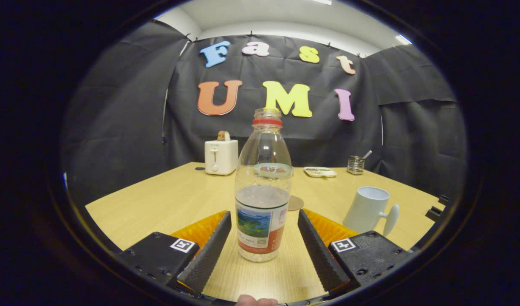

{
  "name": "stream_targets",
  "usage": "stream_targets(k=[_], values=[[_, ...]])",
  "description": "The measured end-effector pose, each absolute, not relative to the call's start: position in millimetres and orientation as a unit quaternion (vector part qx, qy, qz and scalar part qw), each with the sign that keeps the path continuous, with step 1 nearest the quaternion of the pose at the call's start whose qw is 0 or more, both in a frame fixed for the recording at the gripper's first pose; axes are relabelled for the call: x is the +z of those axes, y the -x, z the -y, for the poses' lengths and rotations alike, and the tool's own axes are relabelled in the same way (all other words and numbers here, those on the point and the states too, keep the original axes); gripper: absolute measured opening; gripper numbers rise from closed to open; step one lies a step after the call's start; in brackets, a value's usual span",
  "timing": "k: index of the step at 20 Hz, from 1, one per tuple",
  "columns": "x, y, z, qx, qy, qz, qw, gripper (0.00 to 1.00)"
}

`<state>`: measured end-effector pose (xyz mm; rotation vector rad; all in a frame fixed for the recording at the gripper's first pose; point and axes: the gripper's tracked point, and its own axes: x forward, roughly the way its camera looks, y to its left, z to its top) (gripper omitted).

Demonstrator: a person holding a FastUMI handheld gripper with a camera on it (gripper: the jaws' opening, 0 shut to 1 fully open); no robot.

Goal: Take the bottle from table, then pour the juice into the cup, finally place the bottle on the coaster

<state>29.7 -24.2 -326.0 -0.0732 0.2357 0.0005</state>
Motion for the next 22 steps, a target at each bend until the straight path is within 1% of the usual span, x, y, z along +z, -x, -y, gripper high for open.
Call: stream_targets(k=[4, 8, 11, 16, 19, 22], values=[[-333, -45, 28, -0.001, 0.047, -0.114, 0.992, 1.00], [-339, -48, 34, -0.005, 0.043, -0.113, 0.993, 0.83], [-333, -46, 36, -0.003, 0.044, -0.121, 0.992, 0.80], [-300, -50, 31, 0.006, 0.041, -0.112, 0.993, 0.78], [-279, -54, 34, 0.002, -0.006, -0.111, 0.994, 0.77], [-275, -57, 42, -0.009, -0.062, -0.121, 0.991, 0.76]])
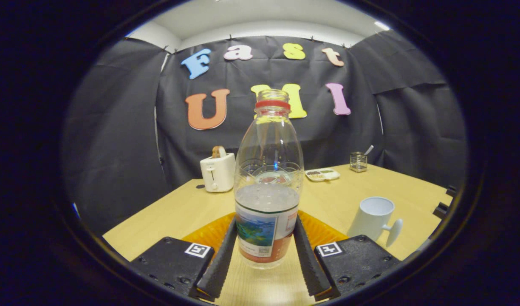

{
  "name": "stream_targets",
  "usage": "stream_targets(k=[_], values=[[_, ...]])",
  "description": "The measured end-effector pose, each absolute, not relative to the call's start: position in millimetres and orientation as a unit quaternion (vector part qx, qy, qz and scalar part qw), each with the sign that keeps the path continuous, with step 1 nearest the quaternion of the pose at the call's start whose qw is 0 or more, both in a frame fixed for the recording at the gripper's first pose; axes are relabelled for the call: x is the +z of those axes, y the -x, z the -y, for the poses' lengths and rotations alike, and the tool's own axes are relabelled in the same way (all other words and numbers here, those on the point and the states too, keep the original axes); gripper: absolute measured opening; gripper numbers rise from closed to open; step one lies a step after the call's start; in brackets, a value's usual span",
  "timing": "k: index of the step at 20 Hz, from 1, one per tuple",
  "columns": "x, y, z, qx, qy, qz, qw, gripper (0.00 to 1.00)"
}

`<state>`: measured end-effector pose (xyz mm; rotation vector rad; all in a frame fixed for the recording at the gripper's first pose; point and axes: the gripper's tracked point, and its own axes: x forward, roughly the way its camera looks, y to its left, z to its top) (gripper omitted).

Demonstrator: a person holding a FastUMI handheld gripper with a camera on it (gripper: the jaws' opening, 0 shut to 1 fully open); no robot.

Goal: Take the bottle from table, then pour the juice into the cup, finally place the bottle on the coaster

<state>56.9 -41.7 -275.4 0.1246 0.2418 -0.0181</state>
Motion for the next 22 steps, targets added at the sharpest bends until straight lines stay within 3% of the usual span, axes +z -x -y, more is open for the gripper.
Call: stream_targets(k=[10, 22], values=[[-264, -77, 36, -0.003, -0.316, -0.135, 0.939, 0.75], [-282, -103, 61, -0.044, -0.544, -0.122, 0.829, 0.75]])
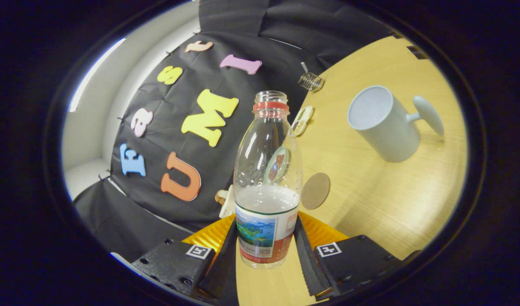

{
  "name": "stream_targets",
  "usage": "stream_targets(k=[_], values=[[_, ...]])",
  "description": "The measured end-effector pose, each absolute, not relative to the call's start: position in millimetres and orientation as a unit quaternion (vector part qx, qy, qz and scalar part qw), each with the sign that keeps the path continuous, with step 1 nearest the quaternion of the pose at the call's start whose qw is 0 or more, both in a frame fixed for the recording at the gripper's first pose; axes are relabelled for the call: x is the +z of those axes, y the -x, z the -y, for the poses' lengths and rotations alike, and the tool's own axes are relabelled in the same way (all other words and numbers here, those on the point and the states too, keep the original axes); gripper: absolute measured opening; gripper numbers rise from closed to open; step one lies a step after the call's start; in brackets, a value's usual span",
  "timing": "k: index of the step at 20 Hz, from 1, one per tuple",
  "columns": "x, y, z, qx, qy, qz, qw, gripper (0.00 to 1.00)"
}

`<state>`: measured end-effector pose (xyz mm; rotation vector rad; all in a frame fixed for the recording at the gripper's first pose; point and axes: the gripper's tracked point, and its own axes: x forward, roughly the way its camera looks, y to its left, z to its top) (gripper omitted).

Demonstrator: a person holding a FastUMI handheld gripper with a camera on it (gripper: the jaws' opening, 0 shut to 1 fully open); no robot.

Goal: Take the bottle from table, then pour the juice into the cup, finally place the bottle on the coaster

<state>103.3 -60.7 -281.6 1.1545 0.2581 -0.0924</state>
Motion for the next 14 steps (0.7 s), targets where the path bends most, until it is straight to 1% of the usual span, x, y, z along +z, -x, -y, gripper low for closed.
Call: stream_targets(k=[4, 11, 14], values=[[-290, -105, 64, -0.053, -0.578, -0.124, 0.805, 0.75], [-292, -113, 58, -0.051, -0.643, -0.115, 0.756, 0.75], [-290, -115, 63, -0.054, -0.656, -0.105, 0.746, 0.75]])
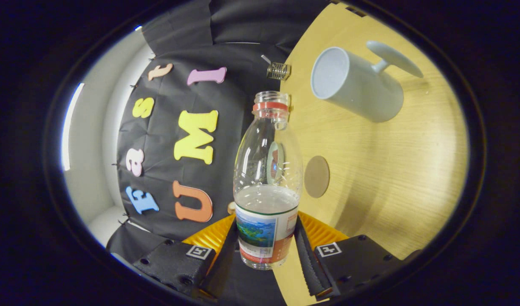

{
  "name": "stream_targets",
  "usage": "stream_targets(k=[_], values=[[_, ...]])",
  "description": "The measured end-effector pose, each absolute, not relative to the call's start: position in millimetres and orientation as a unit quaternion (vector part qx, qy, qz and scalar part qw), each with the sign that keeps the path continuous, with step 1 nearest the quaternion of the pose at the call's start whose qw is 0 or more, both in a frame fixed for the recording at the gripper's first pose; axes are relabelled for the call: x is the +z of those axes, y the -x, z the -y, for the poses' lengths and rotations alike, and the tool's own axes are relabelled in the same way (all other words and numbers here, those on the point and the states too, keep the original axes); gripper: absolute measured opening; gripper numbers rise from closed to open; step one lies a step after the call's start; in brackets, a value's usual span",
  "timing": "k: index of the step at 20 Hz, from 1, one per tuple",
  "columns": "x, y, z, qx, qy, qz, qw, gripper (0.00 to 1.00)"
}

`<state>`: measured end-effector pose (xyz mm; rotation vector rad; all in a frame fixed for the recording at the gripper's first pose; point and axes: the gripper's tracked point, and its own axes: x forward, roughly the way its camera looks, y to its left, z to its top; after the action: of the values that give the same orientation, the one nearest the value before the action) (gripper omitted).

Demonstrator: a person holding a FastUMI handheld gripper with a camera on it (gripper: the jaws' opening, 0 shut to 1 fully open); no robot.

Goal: Take the bottle from table, then pour the juice into the cup, finally place the bottle on the coaster

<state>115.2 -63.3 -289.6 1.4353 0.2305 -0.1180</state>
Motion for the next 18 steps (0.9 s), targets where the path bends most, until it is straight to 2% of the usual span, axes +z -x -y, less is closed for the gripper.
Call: stream_targets(k=[18], values=[[-281, -111, 89, -0.062, -0.734, -0.060, 0.673, 0.75]])
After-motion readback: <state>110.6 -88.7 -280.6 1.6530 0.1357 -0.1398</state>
